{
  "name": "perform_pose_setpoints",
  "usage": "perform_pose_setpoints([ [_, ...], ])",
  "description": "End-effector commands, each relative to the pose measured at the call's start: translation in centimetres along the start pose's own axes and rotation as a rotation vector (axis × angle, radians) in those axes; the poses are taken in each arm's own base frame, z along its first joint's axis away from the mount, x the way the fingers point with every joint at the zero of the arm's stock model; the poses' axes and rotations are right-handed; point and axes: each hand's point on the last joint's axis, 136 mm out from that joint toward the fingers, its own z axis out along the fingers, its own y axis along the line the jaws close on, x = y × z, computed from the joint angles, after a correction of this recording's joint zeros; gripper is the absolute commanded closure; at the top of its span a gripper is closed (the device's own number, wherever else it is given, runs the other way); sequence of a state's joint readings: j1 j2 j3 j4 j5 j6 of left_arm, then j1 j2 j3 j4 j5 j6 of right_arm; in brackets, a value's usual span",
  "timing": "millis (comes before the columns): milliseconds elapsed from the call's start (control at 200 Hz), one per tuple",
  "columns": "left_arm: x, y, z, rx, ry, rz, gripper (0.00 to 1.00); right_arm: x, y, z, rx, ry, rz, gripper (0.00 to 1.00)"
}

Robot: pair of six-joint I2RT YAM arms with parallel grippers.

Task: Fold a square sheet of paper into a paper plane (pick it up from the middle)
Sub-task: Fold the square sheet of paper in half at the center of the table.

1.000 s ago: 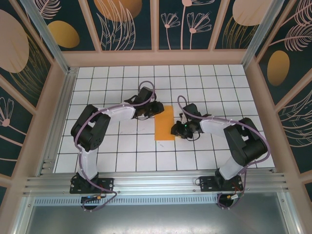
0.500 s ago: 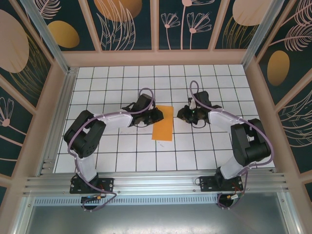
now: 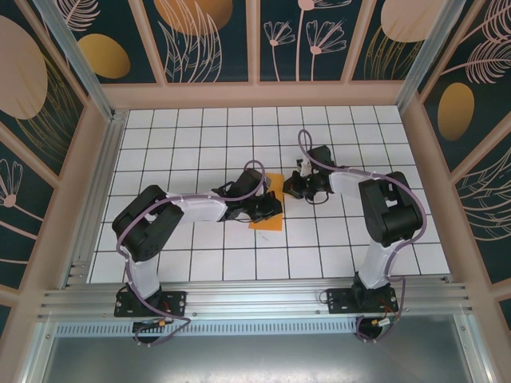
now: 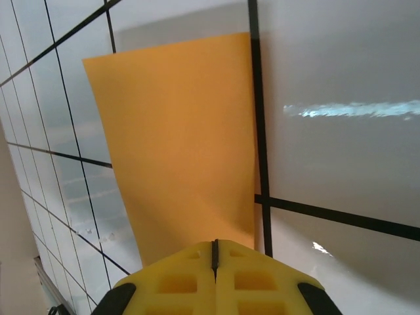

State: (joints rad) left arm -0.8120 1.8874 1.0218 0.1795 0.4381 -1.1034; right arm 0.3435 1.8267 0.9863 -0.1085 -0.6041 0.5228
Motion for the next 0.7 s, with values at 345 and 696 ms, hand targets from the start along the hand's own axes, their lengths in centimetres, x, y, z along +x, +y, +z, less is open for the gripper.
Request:
perform_pose_setpoints([
  [345, 1.9, 4.9, 2.4, -0.181, 0.069, -0.109, 1.0, 1.0, -0.7, 2.2, 0.05, 0.062, -0.023, 1.0],
  [696, 3.1, 7.1, 2.4, -0.222, 0.094, -0.139, 1.0, -2.2, -2.0, 2.7, 0.087, 0.005, -0.026, 1.0],
])
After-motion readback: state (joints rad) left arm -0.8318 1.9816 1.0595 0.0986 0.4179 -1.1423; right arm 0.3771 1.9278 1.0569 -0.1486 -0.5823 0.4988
